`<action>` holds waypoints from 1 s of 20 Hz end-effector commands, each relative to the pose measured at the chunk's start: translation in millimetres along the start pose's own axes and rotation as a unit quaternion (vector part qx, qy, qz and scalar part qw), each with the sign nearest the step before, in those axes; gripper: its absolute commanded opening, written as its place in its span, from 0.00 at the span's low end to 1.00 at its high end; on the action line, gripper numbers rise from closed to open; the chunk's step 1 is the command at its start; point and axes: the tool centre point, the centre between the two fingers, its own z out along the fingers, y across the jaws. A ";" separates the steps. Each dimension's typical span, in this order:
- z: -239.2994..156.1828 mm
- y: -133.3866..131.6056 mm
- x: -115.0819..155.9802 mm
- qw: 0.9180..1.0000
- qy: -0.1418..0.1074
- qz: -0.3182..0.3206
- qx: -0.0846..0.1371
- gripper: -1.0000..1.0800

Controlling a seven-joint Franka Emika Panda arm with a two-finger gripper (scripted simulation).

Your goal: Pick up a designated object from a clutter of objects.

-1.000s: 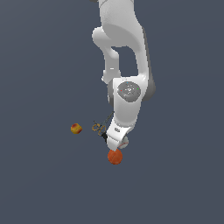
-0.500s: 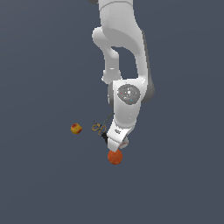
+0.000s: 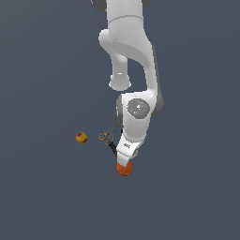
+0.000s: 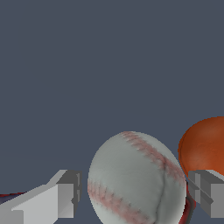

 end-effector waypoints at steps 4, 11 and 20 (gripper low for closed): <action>13.3 -2.0 -7.0 1.000 -0.006 0.004 0.007 0.00; 13.3 -2.0 -7.0 1.000 -0.006 0.004 0.007 0.00; -11.9 0.0 0.6 1.000 0.002 0.001 -0.003 0.00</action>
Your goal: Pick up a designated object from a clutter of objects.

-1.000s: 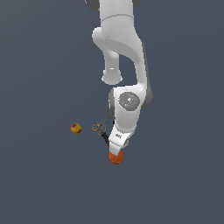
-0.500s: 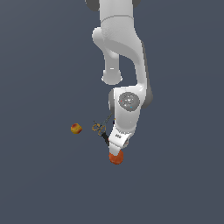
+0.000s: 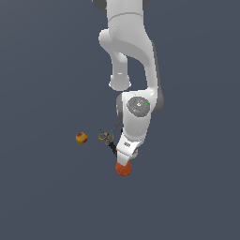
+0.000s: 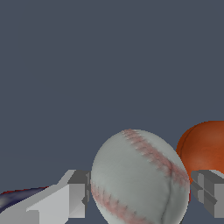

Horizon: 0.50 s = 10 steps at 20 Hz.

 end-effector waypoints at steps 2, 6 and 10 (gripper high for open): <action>-13.1 -1.8 -0.1 1.000 0.000 0.000 -0.001 0.00; -34.7 -6.8 -1.4 1.000 0.000 0.000 0.000 0.00; -65.3 -13.6 -3.0 1.000 -0.001 0.000 0.000 0.00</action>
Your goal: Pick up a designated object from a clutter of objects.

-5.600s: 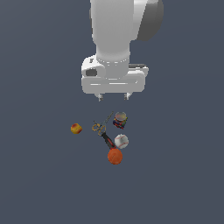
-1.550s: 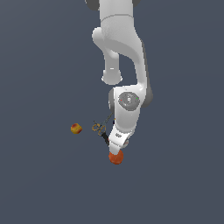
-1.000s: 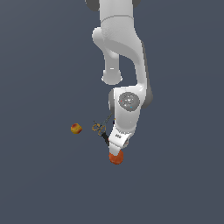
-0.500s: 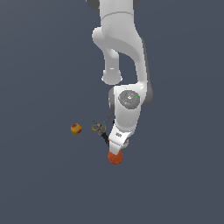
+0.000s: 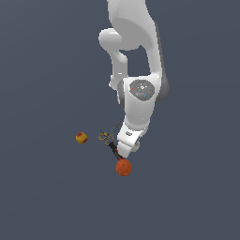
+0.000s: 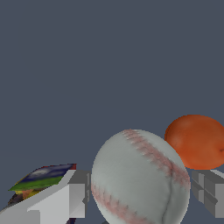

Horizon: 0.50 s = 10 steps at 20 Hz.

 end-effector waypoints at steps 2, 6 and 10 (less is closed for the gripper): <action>-31.6 -6.2 -1.1 1.000 0.000 0.000 0.000 0.00; -73.6 -15.5 -3.1 1.000 -0.001 0.000 0.001 0.00; -120.1 -25.3 -4.9 1.000 -0.001 0.000 0.002 0.00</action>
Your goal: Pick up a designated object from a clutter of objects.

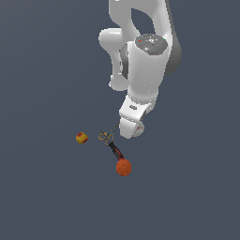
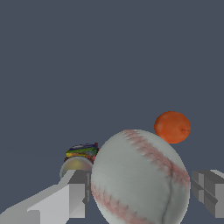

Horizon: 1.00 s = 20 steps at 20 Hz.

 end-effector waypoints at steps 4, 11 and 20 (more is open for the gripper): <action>-63.0 -13.1 -2.4 1.000 0.000 0.000 0.001 0.00; -134.8 -26.7 -4.7 1.000 -0.002 0.001 0.003 0.00; -195.4 -36.0 -5.6 1.000 -0.003 0.002 0.004 0.00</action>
